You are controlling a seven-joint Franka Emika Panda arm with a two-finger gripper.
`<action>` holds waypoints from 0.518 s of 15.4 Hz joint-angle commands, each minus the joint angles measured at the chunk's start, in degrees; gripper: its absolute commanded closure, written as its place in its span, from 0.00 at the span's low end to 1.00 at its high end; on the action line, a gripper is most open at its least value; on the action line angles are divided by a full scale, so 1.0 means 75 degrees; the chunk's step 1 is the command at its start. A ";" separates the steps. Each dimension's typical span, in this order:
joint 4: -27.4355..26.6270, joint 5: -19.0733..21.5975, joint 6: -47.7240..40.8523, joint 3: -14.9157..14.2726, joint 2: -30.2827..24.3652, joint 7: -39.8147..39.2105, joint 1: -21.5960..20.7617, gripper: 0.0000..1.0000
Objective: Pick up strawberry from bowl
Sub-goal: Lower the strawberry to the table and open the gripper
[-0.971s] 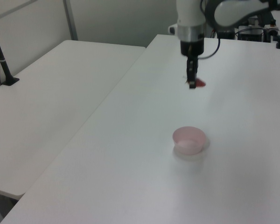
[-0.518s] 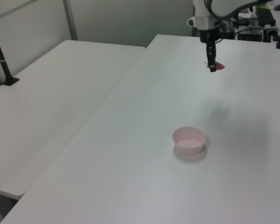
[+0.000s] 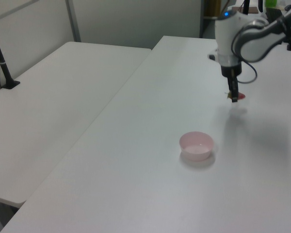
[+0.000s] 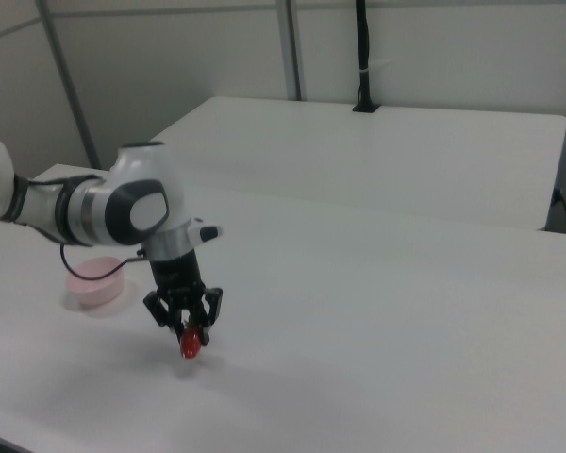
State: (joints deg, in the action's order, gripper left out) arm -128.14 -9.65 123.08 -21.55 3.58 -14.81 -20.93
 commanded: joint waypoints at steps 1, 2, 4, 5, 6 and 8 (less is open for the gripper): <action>-0.0634 -0.0296 0.0535 -0.0044 -0.0174 0.0345 -0.0103 0.85; -0.0633 -0.0296 0.0535 -0.0044 -0.0127 0.0346 -0.0173 0.77; -0.0633 -0.0296 0.0511 -0.0044 -0.0056 0.0357 -0.0197 0.29; -0.0633 -0.0296 0.0500 -0.0044 -0.0045 0.0473 -0.0197 0.00; -0.0599 -0.0296 0.0476 -0.0044 -0.0068 0.0683 -0.0197 0.00; -0.0400 -0.0296 0.0336 -0.0044 -0.0149 0.1186 -0.0197 0.00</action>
State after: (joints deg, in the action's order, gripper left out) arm -131.79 -10.59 125.78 -21.52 3.84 -11.72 -21.48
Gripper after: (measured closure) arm 0.322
